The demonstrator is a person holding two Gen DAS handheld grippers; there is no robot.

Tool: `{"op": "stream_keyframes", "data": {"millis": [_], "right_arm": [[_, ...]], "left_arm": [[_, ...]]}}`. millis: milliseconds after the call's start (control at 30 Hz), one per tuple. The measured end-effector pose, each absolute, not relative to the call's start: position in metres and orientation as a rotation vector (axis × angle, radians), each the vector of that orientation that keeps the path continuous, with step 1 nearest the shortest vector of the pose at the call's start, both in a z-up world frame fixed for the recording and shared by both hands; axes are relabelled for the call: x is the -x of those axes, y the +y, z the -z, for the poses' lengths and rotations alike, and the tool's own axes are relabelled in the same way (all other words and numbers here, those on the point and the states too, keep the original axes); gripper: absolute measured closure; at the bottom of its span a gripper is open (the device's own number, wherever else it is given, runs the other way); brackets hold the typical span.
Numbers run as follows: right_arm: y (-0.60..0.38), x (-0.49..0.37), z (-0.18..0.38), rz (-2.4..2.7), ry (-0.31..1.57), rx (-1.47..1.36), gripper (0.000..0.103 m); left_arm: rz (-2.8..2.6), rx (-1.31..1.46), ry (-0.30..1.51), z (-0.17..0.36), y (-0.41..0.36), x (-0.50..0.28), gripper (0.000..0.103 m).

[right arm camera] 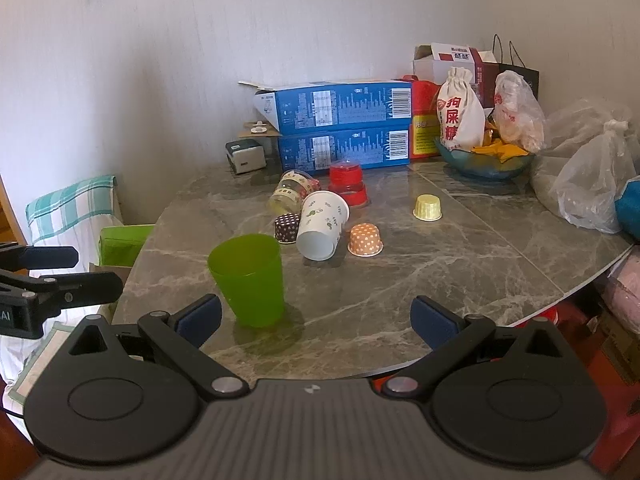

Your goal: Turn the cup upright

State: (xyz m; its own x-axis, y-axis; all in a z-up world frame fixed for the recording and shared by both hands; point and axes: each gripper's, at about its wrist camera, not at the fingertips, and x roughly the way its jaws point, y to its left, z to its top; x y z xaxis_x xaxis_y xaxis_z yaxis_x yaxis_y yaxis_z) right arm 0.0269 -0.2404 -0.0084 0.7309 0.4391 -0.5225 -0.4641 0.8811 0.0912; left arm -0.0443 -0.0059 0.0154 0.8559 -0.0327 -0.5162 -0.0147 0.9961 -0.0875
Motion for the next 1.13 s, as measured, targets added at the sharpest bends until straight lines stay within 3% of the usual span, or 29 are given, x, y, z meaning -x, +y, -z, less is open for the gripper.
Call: {"op": "stream_keyframes", "data": {"millis": [1133], "right_arm": [[-0.2382, -0.0288, 0.011, -0.504, 0.575, 0.047, 0.001]], "left_arm": [[0.01, 0.079, 0.524, -0.0122, -0.0097, 0.0448, 0.002]]}}
